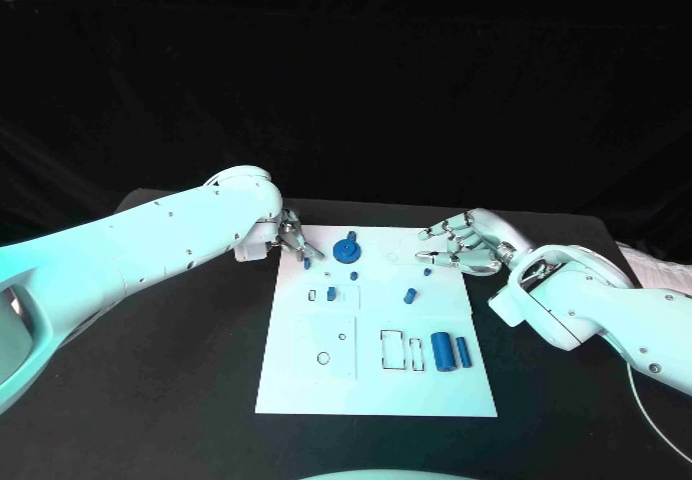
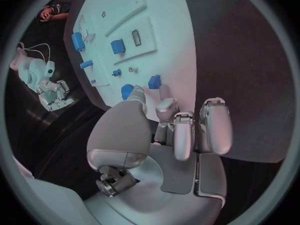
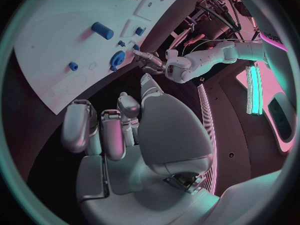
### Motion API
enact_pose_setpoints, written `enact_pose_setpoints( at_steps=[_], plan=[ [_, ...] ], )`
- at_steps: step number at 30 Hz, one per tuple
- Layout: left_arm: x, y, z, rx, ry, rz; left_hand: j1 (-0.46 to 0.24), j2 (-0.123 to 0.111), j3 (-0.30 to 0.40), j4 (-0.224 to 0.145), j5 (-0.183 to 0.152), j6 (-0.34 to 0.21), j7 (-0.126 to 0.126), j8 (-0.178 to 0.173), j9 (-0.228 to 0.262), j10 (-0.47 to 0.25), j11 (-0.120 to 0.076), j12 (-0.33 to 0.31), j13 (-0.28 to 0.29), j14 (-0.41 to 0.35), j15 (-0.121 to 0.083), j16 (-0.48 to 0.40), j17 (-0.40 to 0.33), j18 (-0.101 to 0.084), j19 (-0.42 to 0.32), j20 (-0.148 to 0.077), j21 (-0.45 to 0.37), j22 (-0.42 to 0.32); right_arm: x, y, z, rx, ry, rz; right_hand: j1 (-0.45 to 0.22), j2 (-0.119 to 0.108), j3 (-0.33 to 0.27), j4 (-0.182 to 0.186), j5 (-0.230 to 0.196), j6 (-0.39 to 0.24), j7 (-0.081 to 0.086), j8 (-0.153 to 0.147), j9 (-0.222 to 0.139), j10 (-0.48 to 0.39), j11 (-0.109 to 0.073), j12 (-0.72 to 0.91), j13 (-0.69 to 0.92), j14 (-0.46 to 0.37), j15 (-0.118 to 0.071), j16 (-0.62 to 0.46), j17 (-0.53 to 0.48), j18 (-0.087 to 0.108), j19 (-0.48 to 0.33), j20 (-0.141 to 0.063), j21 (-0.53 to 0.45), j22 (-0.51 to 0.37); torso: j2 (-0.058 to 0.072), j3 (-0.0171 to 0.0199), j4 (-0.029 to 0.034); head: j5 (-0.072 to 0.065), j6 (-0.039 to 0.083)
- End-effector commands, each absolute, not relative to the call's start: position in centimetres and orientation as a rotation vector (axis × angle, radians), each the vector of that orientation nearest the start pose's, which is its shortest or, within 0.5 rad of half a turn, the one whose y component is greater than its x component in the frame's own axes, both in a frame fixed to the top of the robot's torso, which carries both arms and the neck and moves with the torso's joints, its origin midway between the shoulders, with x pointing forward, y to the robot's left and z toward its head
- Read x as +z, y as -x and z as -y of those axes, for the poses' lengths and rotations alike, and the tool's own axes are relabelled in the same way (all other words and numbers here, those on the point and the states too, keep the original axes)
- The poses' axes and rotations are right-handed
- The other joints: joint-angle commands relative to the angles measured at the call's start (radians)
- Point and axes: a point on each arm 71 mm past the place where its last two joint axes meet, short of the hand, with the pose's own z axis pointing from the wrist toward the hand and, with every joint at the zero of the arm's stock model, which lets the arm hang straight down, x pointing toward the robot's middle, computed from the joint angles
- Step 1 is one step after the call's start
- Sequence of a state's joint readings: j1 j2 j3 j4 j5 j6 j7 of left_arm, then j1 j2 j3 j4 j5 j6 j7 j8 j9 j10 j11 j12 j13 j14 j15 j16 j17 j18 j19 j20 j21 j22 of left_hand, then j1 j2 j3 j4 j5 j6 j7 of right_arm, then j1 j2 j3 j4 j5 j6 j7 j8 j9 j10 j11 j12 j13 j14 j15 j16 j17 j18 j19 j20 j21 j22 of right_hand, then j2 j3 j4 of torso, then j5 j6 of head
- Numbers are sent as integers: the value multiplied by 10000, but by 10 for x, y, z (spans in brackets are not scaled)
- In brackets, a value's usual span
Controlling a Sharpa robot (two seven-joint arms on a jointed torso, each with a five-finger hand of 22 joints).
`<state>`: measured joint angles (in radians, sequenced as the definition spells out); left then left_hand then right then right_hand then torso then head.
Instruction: Assemble the parts on the task board
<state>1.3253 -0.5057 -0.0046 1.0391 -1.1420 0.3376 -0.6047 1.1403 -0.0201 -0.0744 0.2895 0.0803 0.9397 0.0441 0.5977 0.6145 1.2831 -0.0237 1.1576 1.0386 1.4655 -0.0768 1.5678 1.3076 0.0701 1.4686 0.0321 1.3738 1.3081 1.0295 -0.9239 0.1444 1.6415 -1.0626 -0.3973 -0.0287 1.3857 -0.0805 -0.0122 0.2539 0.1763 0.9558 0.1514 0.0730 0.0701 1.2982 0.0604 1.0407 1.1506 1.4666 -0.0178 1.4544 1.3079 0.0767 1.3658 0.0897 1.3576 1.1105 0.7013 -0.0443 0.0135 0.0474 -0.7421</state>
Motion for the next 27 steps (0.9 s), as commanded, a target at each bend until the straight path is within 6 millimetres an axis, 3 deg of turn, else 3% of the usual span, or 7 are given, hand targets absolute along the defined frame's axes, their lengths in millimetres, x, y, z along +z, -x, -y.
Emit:
enact_pose_setpoints(
  at_steps=[1, 16, 23, 27],
  plan=[
    [-182, -573, -189, -1301, 1362, -23492, 43, 98, -82, 0, 18, 46, -27, 71, 30, 82, -32, 56, 31, 1053, -95, 30, 2632, -137, 181, -81, 73, 212, -185, -460, 212, 9613, -3180, -16558, 4, 98, -32, -43, 50, 29, -15, -15, 4, -71, 11, -32, -9, 593, 25, -55, 615, 130, -96, 0, -57, -9, 1, 3, -7, -3, 3],
    [-182, -571, -188, -1339, 1375, -23591, 563, 445, 0, -37, 78, 0, -92, 297, 273, 147, -94, 144, 99, 1053, -151, 30, 2632, -152, 205, -141, 114, 293, -185, -460, 213, 9597, -3178, -16589, 15, 111, -38, -50, 80, 34, -16, -12, 5, -66, 9, -22, -4, 592, 23, -63, 607, 131, -96, -1, -62, -14, 4, 5, 0, -18, -20],
    [-182, -571, -189, -1326, 1508, -23500, 1329, 876, 481, -198, 92, -119, -151, 398, 432, 135, -147, 139, 82, 1053, -196, 30, 2632, -146, 195, -179, 88, 291, -186, -460, 213, 9598, -3152, -16669, 16, 111, -44, -52, 88, 36, -17, -11, 5, -70, 9, -30, -12, 590, 23, -70, 598, 132, -98, -2, -65, -19, 2, 2, -6, -25, -76],
    [-182, -571, -188, -1425, 1533, -23522, 2193, 1180, 1199, -546, 134, -255, -217, 423, 525, 101, -214, 106, 63, 1053, -258, 30, 2632, -140, 189, -233, 72, 294, -186, -460, 213, 9595, -3149, -16693, 16, 111, -44, -52, 88, 36, -17, -11, 5, -70, 9, -30, -12, 590, 23, -70, 598, 132, -98, -2, -65, -19, 5, 3, -4, -34, -106]
  ],
)
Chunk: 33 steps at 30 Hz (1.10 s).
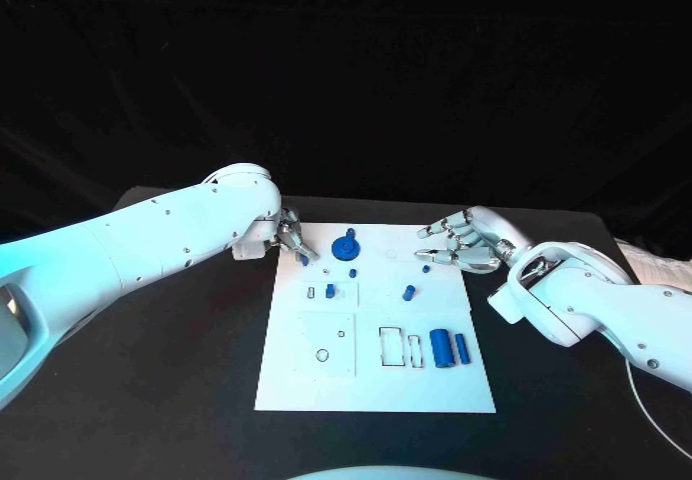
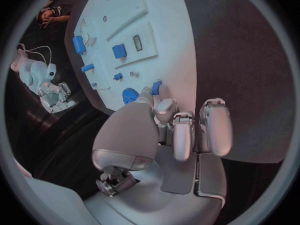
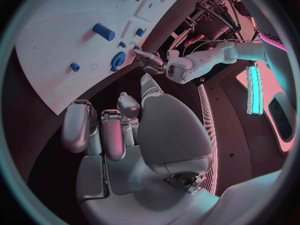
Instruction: Assemble the parts on the task board
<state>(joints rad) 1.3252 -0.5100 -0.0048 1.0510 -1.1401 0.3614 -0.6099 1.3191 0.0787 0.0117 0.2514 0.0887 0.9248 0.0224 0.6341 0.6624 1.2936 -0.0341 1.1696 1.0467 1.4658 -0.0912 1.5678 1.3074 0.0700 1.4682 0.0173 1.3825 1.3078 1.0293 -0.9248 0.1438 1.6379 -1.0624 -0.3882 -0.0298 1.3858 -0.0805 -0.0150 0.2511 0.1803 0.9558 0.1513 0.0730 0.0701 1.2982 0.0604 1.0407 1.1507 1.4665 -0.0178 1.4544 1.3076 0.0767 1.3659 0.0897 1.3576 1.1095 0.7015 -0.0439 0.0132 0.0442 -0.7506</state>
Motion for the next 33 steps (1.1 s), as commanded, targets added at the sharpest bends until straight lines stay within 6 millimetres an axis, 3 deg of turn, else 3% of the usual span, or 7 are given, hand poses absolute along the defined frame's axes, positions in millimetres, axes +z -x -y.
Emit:
enact_pose_setpoints(
  at_steps=[1, 3, 8, 13, 27, 33],
  plan=[
    [-182, -571, -188, -1453, 1548, -23528, 644, 267, 605, -270, 54, -161, -5, 61, 73, -16, -122, -24, -14, 1050, -131, 30, 2634, -137, 189, -104, -23, 292, -186, -460, 213, 9594, -3149, -16696, 15, 111, -16, -24, 48, 36, -17, -11, 6, -71, 9, -30, -13, 590, 23, -69, 601, 132, -98, -2, -65, -9, 2, -4, -1, -1, -23],
    [-182, -571, -189, -1564, 1596, -23546, 992, 250, 1283, -388, 43, -273, 23, 98, 171, -16, -120, -15, 22, 1050, -125, 30, 2634, -138, 182, -126, -38, 292, -186, -461, 213, 9592, -3149, -16709, 15, 111, -16, -24, 48, 36, -17, -11, 6, -71, 9, -30, -13, 590, 23, -69, 601, 132, -98, -2, -65, -9, 2, -2, -2, -1, -27],
    [-182, -570, -190, -1966, 1877, -23650, 781, -555, 3143, -151, -97, -388, 42, 294, 509, 46, -83, 58, 78, 1050, -37, 30, 2634, -135, 181, -93, -64, 323, -187, -461, 213, 9587, -3150, -16729, 15, 111, -16, -24, 48, 36, -17, -11, 6, -71, 9, -30, -13, 590, 23, -69, 601, 132, -98, -2, -65, -9, -6, 5, 2, -8, -48],
    [-182, -568, -192, -2361, 2147, -23638, 406, -1094, 4388, -147, -193, -392, 65, 408, 714, 95, -66, 116, 108, 1050, -49, 30, 2634, -136, 182, -65, -89, 343, -187, -461, 213, 9586, -3150, -16740, 8, 107, -32, -22, 56, 37, -16, -12, 6, -76, 9, -38, -20, 587, 22, -82, 584, 136, -108, -3, -78, -31, -10, 3, 5, 7, -45],
    [-176, -541, -199, -4124, 2680, -22965, 26, -1895, 5828, -582, -196, -321, 46, 424, 872, 174, -73, 123, 86, 1050, -48, 30, 2634, -142, 191, -51, -111, 395, -188, -461, 214, 9550, -3183, -16777, -8, 105, -51, -15, 59, 40, -16, -11, 6, -69, 9, -24, -12, 586, 23, -87, 578, 137, -109, -4, -83, -37, -16, 19, 28, 53, -22],
    [-181, -527, -198, -4397, 2120, -22172, -26, -2243, 6257, -781, -161, -212, 51, 365, 859, 278, -95, 172, 147, 1050, -50, 30, 2634, -150, 210, -55, -85, 449, -189, -460, 215, 9544, -3205, -16795, -21, 112, -60, -7, 61, 42, -16, -10, 6, -69, 10, -24, -14, 588, 22, -86, 583, 136, -108, -4, -84, -38, -40, 64, 81, 77, -45]
  ],
)
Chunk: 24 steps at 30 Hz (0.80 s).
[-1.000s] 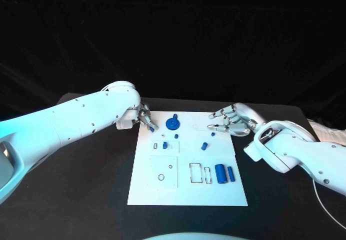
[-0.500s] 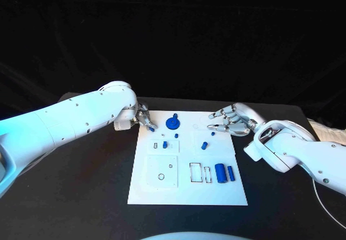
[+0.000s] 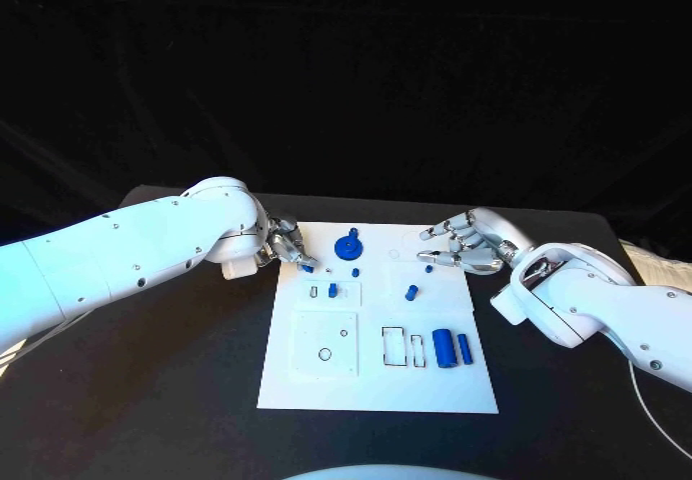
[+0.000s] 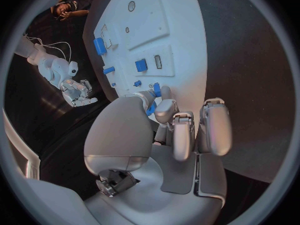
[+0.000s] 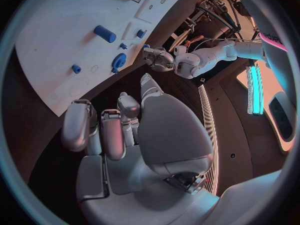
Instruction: Assemble the parts on the task board
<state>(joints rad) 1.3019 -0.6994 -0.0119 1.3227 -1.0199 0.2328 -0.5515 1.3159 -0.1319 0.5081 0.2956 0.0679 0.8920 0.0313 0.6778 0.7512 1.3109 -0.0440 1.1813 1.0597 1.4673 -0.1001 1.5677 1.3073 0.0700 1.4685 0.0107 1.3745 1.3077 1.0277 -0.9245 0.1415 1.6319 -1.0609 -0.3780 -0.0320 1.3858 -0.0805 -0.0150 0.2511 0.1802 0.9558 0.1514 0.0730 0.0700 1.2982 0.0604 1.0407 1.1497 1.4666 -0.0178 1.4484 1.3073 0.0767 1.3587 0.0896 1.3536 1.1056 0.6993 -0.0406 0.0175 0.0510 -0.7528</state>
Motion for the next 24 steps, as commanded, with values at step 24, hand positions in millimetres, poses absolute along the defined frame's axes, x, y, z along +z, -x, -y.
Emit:
enact_pose_setpoints(
  at_steps=[24],
  plan=[
    [-206, -499, -191, -4158, 618, -21818, 1, -510, 1764, -1490, 182, 321, -61, -227, -112, 281, -6, 126, 127, 1035, 20, 30, 2635, -185, 272, 4, 115, 612, -190, -459, 217, 9467, -3261, -16834, -26, 117, -66, -3, 64, 43, -16, -10, 7, -75, 9, -36, -13, 585, 22, -35, 574, 138, -40, -3, -49, -7, -13, 30, 33, -21, -103]
  ],
)
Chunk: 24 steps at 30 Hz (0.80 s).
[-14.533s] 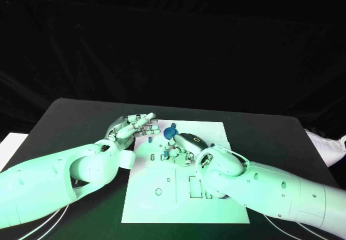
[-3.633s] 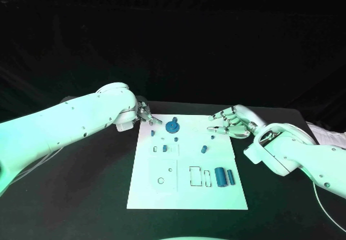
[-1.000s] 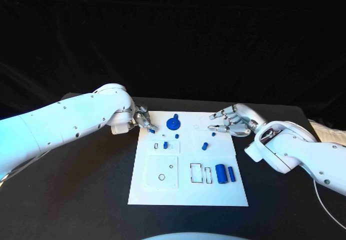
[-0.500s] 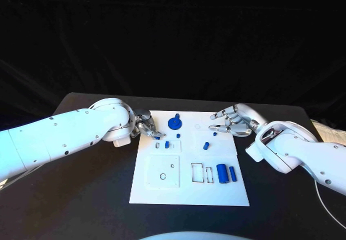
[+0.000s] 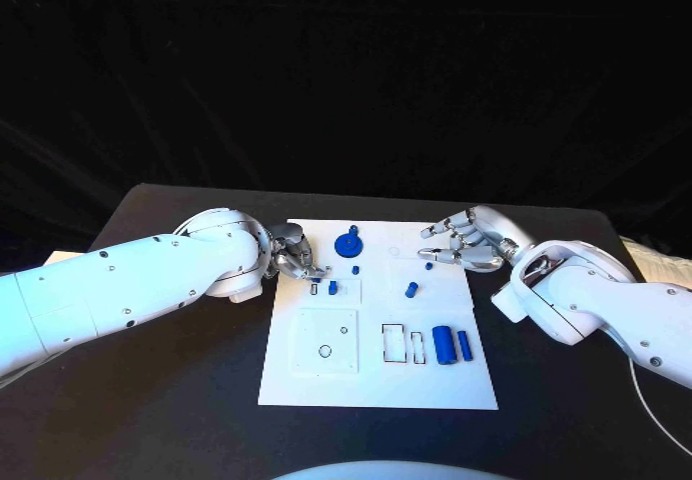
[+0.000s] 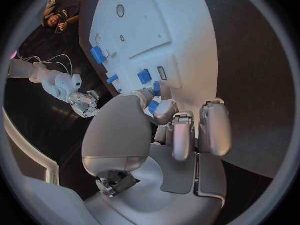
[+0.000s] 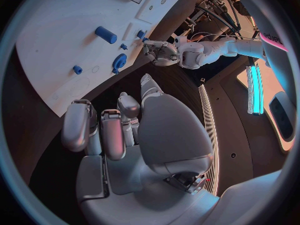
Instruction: Assemble the parts on the task board
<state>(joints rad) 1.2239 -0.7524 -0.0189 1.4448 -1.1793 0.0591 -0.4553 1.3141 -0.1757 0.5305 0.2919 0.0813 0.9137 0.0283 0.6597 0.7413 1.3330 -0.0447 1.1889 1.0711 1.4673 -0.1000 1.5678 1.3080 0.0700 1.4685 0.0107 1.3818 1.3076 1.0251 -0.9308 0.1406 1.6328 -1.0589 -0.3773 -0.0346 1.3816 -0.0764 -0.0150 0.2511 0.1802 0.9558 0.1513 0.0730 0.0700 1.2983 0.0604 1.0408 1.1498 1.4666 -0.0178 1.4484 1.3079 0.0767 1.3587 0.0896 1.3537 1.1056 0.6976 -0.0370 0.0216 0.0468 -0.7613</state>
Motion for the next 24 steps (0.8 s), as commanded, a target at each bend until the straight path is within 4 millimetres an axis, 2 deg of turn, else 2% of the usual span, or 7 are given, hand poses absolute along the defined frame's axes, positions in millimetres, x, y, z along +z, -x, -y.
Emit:
enact_pose_setpoints(
  at_steps=[1, 7, 12, 24],
  plan=[
    [-207, -499, -191, -4090, 560, -21894, 20, -71, 1540, -1453, 48, 105, -31, -45, -13, 60, 1, 50, 12, 1035, 19, 30, 2628, -185, 272, 3, 42, 613, -190, -459, 217, 9466, -3262, -16838, 15, 75, -66, -3, 64, 43, -16, -10, 8, -75, 9, -36, -15, 585, 22, -35, 568, 138, -40, -3, -50, -7, 4, -8, -8, 18, -26],
    [-209, -495, -192, -3777, 306, -22326, 3, -126, 1597, -1492, 92, 145, -30, -74, -29, 78, 0, 46, 14, 1035, 20, 30, 2628, -183, 270, 2, 31, 607, -191, -459, 217, 9470, -3260, -16856, 15, 75, -66, -3, 64, 43, -16, -10, 8, -75, 9, -36, -15, 585, 22, -35, 568, 138, -40, -3, -50, -7, -3, 1, -17, 25, -56],
    [-210, -493, -192, -3671, 194, -22529, -2, -135, 1608, -1499, 100, 155, -30, -78, -33, 90, 0, 58, 32, 1035, 21, 30, 2628, -186, 273, 2, 40, 617, -191, -459, 217, 9478, -3257, -16866, 15, 75, -66, -3, 64, 43, -16, -10, 8, -75, 9, -36, -15, 585, 22, -35, 568, 138, -40, -3, -50, -7, -4, 3, 6, 3, -80],
    [-210, -493, -196, -3025, 582, -22522, -17, -173, 1666, -1537, 143, 194, -31, -107, -50, 121, -2, 70, 55, 1035, 20, 30, 2628, -188, 278, 2, 46, 629, -191, -459, 217, 9452, -3280, -16876, 23, 89, -77, -8, 70, 45, -18, -10, 8, -69, 7, -25, -9, 584, 21, -42, 560, 142, -49, -4, -64, -31, 8, 12, -13, 35, -101]
  ],
)
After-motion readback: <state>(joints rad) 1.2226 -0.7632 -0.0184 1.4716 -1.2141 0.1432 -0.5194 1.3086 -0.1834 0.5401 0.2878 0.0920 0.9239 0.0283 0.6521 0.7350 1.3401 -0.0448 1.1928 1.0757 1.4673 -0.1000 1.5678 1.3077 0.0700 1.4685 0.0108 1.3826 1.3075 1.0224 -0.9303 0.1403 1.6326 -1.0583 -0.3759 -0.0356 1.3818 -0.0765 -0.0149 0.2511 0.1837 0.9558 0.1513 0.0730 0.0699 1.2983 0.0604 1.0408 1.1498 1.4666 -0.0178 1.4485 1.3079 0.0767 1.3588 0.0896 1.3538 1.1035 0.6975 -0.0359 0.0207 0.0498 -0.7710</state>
